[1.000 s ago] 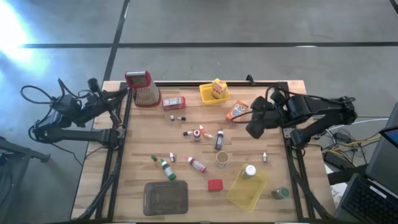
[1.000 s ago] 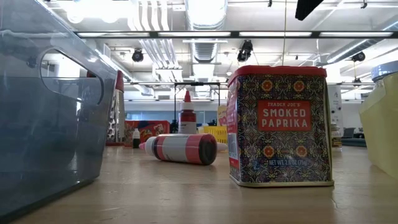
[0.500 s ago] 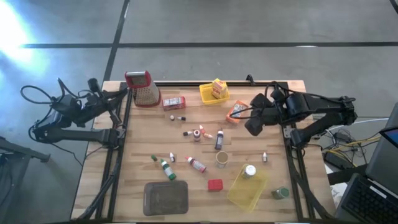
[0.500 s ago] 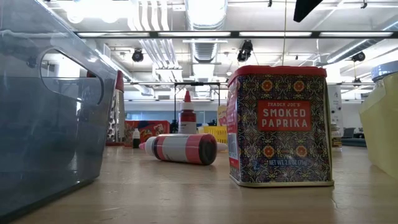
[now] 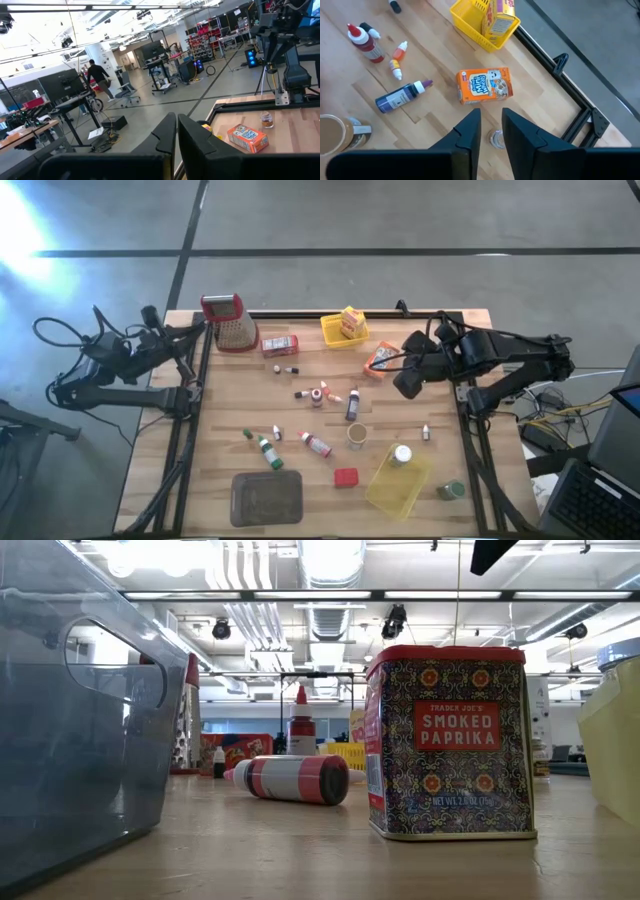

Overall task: Pick & Place Kitchen Items
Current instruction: Put the small green food coloring bottle into the black bin

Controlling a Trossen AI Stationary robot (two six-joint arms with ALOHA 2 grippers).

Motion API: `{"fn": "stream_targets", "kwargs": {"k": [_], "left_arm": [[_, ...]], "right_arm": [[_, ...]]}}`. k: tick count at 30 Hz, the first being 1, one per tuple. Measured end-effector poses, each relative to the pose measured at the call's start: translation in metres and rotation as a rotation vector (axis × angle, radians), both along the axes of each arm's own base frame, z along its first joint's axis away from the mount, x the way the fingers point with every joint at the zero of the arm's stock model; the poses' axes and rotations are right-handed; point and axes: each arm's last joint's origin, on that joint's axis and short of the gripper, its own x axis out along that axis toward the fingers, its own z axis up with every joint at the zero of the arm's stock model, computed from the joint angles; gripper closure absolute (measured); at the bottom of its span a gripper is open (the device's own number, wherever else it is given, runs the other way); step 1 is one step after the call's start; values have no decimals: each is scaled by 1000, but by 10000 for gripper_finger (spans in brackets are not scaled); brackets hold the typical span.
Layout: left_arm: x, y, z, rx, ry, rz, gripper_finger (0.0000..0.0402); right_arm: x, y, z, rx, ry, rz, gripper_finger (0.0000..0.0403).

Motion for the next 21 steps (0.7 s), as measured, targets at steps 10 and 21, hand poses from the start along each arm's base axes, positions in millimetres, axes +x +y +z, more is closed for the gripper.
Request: {"fn": "stream_targets", "kwargs": {"k": [10,21], "left_arm": [[0,0,0,0,0,0,378],[1,-1,0,-141,-83,-40,378]], "right_arm": [[2,0,1,4,-20,0,294],[2,0,1,4,-22,0,268]]}}
